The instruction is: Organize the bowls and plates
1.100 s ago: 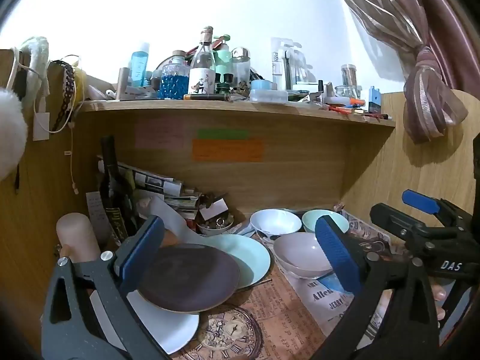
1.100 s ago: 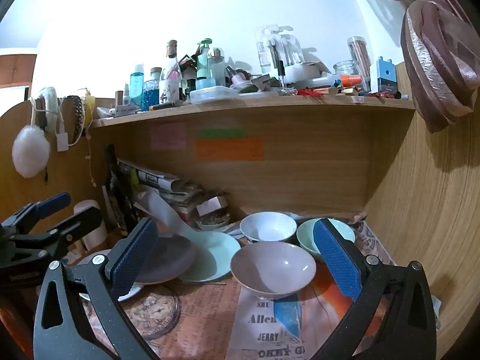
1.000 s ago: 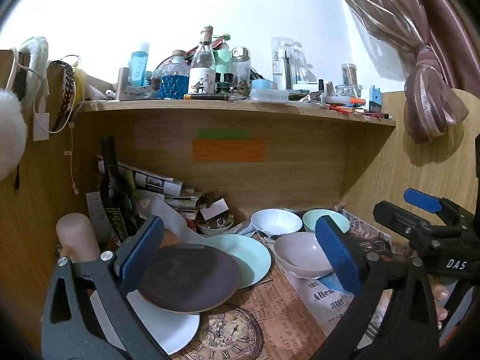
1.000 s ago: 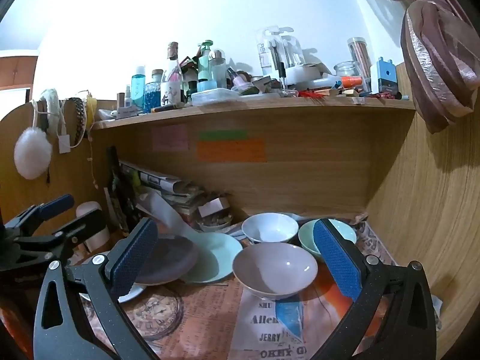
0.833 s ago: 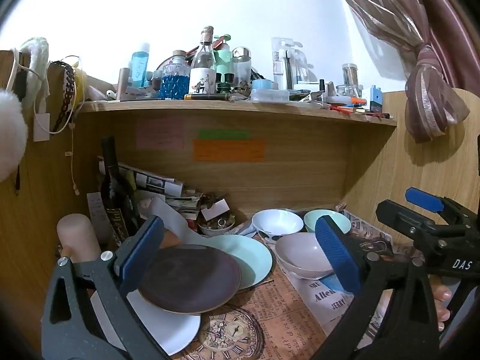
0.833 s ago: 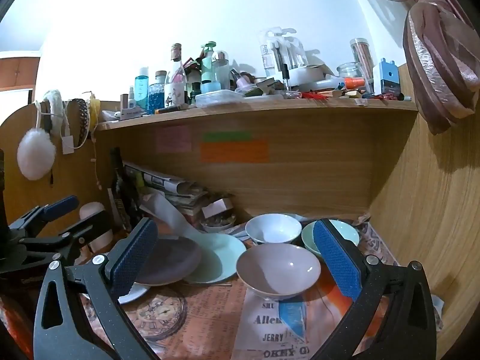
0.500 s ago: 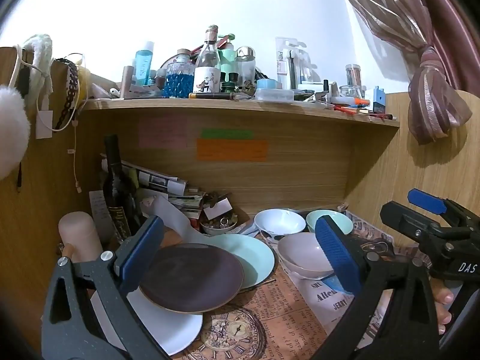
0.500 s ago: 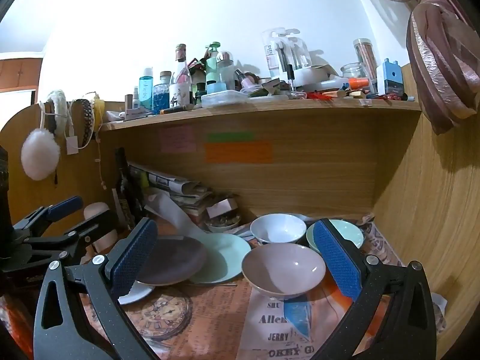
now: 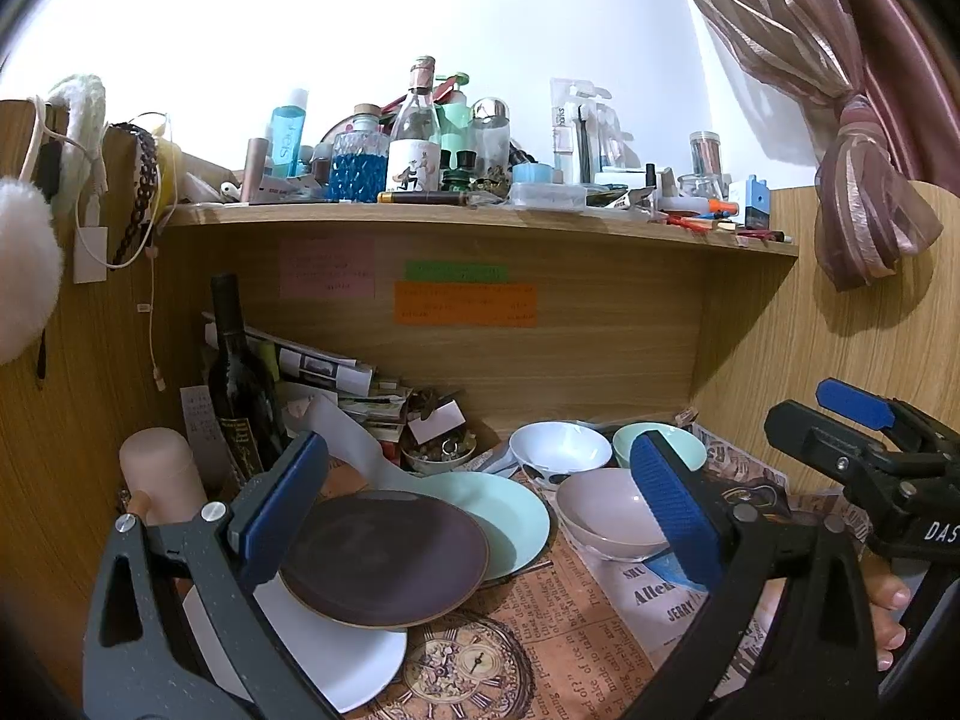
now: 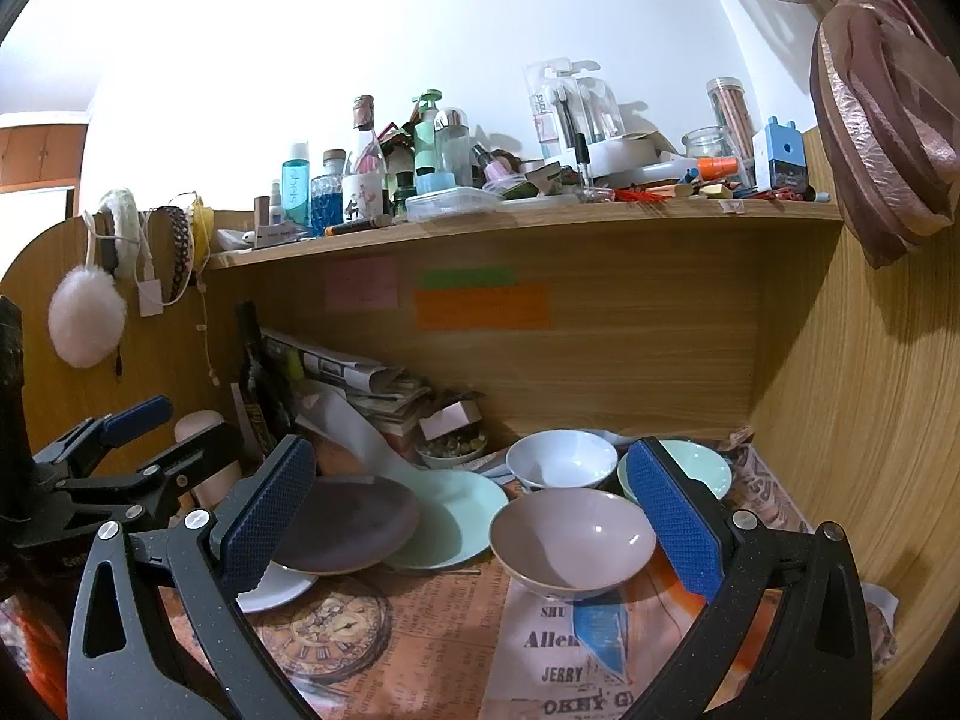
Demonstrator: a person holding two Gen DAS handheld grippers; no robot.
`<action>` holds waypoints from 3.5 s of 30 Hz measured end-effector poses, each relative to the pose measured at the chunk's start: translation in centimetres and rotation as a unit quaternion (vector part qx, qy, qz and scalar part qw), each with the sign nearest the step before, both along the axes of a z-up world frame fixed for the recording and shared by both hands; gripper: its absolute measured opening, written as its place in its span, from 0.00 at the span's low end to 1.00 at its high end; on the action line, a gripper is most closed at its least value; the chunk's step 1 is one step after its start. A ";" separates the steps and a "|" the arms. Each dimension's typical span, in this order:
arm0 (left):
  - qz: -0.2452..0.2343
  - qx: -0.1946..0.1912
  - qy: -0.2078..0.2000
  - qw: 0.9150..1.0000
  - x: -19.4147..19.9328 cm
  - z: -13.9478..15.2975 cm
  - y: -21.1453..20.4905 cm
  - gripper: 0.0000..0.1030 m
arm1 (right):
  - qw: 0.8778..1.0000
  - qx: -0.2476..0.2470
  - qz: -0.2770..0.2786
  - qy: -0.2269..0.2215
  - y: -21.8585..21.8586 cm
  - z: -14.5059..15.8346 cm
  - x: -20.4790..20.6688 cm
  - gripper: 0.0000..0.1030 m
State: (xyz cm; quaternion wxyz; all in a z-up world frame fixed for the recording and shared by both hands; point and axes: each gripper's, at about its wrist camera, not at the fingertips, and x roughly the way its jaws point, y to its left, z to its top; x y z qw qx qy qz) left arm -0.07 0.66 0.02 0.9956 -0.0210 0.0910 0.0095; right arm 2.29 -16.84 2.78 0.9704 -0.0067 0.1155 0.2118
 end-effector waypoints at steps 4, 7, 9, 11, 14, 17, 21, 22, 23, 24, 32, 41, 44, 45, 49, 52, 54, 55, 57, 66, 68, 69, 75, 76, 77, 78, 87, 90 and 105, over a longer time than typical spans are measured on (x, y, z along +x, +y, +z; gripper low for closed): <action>0.000 0.003 -0.001 1.000 -0.1 0.1 -0.2 0.99 | 1.000 0.001 0.000 0.000 0.0 0.0 0.0 1.00; 0.000 0.004 -0.001 1.000 -0.1 0.2 -0.4 0.99 | 1.000 0.000 -0.001 0.001 -0.1 -0.1 0.0 1.00; 0.000 0.005 -0.002 1.000 -0.1 0.2 -0.4 0.99 | 1.000 0.000 -0.001 0.002 -0.1 -0.2 0.0 1.00; -0.001 0.004 -0.002 1.000 -0.1 0.3 -0.5 0.99 | 1.000 0.000 -0.002 0.003 -0.1 -0.3 -0.1 1.00; -0.001 0.004 -0.002 1.000 -0.1 0.3 -0.4 0.99 | 1.000 0.001 -0.001 0.003 -0.1 -0.2 -0.1 1.00; -0.001 0.005 -0.002 1.000 -0.1 0.3 -0.5 0.99 | 1.000 0.002 0.000 0.003 -0.1 -0.3 0.0 1.00; -0.002 0.003 -0.001 1.000 0.0 0.4 -0.5 0.99 | 1.000 0.000 0.001 0.002 0.0 -0.3 0.0 1.00; -0.002 0.003 -0.001 1.000 0.0 0.5 -0.5 0.99 | 1.000 0.000 0.001 0.002 0.0 -0.3 0.0 1.00; -0.002 0.004 -0.001 1.000 0.0 0.4 -0.6 0.99 | 1.000 0.000 0.001 0.002 0.0 -0.3 0.0 1.00; -0.002 0.004 -0.001 1.000 0.0 0.5 -0.6 0.99 | 1.000 0.001 0.001 0.002 0.0 -0.3 0.0 1.00; -0.002 0.004 -0.002 1.000 0.0 0.4 -0.7 0.99 | 1.000 0.002 0.001 0.004 0.0 -0.3 0.1 1.00; -0.001 0.002 0.000 1.000 0.3 0.4 -0.6 0.99 | 1.000 0.004 0.005 0.005 0.1 -0.4 0.0 1.00; 0.001 0.001 0.001 1.000 0.4 0.2 -0.5 0.99 | 1.000 0.003 0.006 0.005 0.2 -0.4 0.0 1.00; 0.001 0.001 0.001 1.000 0.4 0.2 -0.5 0.99 | 1.000 0.003 0.007 0.006 0.3 -0.5 0.0 1.00; 0.004 0.000 -0.001 1.000 0.3 0.0 -0.3 0.99 | 1.000 0.005 0.010 0.009 0.3 -0.5 0.0 1.00; 0.004 -0.002 0.001 1.000 0.4 -0.2 -0.1 0.99 | 1.000 0.004 0.012 0.012 0.4 -0.6 0.2 1.00; 0.004 -0.002 0.002 1.000 0.5 -0.3 0.0 0.99 | 1.000 0.004 0.013 0.013 0.5 -0.7 0.3 1.00; 0.004 -0.002 0.003 1.000 0.5 -0.3 0.1 0.99 | 1.000 0.003 0.013 0.014 0.6 -0.7 0.4 1.00; 0.005 -0.002 0.004 1.000 0.6 -0.4 0.3 0.99 | 1.000 0.002 0.013 0.015 0.8 -0.7 0.5 1.00; -0.001 -0.012 0.026 1.000 1.8 -1.2 1.9 0.99 | 0.999 -0.007 0.014 0.031 2.0 -1.5 2.2 1.00; -0.005 -0.015 0.040 0.999 2.5 -1.6 2.3 0.99 | 0.999 -0.008 0.017 0.039 2.4 -1.8 2.7 1.00; -0.006 -0.015 0.049 0.999 2.8 -1.8 2.6 0.99 | 0.999 -0.009 0.018 0.044 2.6 -2.0 2.9 1.00; 0.000 -0.013 0.092 0.996 4.8 -3.5 4.7 0.99 | 0.997 -0.006 0.029 0.066 4.0 -3.9 4.6 1.00; 0.001 -0.014 0.100 0.995 5.1 -3.9 5.2 0.99 | 0.997 -0.005 0.033 0.073 4.4 -4.3 5.0 1.00; 0.003 -0.013 0.106 0.994 5.5 -4.1 5.5 0.99 | 0.996 -0.007 0.035 0.081 4.7 -4.6 5.4 1.00; 0.005 -0.012 0.113 0.994 5.8 -4.4 6.0 1.00 | 0.995 -0.009 0.037 0.089 5.0 -4.9 5.7 1.00; 0.021 -0.009 0.177 0.984 8.8 -6.9 10.0 0.86 | 0.987 -0.029 0.057 0.148 7.8 -8.1 9.0 1.00; 0.021 -0.014 0.202 0.979 10.1 -7.5 11.5 0.82 | 0.983 -0.033 0.063 0.170 8.7 -9.0 10.0 0.99; 0.017 -0.032 0.315 0.949 15.8 -11.6 16.8 0.54 | 0.953 -0.066 0.070 0.287 11.6 -13.7 15.9 0.53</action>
